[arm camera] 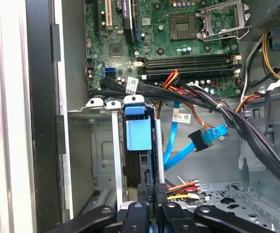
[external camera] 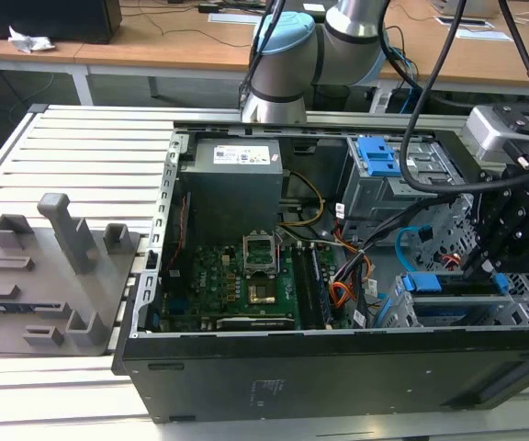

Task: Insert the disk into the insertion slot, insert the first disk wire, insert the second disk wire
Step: 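Insert the first disk wire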

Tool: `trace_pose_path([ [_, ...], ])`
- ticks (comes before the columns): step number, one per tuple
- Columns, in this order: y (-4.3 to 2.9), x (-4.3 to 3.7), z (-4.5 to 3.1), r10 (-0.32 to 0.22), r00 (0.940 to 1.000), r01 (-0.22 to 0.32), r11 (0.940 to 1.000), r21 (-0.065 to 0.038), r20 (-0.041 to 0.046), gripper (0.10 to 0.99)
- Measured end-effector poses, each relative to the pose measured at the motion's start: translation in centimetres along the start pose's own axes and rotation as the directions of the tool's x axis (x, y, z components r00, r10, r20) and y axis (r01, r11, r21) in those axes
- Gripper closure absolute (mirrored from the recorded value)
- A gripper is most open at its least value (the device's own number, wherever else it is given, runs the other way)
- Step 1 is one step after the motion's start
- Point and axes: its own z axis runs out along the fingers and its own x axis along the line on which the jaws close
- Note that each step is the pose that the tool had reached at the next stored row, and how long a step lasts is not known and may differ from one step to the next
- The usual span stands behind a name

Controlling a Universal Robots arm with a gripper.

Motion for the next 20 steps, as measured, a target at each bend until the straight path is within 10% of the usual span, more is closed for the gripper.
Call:
trace_pose_path([
  [12,-0.26,-0.02,0.38,0.0,1.0,0.0,1.0,0.0,0.0002,0.843],
  [18,-0.11,-0.16,-2.25,0.0,1.0,0.0,1.0,0.0,0.0002,0.843],
  [20,-0.07,-0.24,-2.84,0.0,1.0,0.0,1.0,0.0,0.0002,0.98],
])
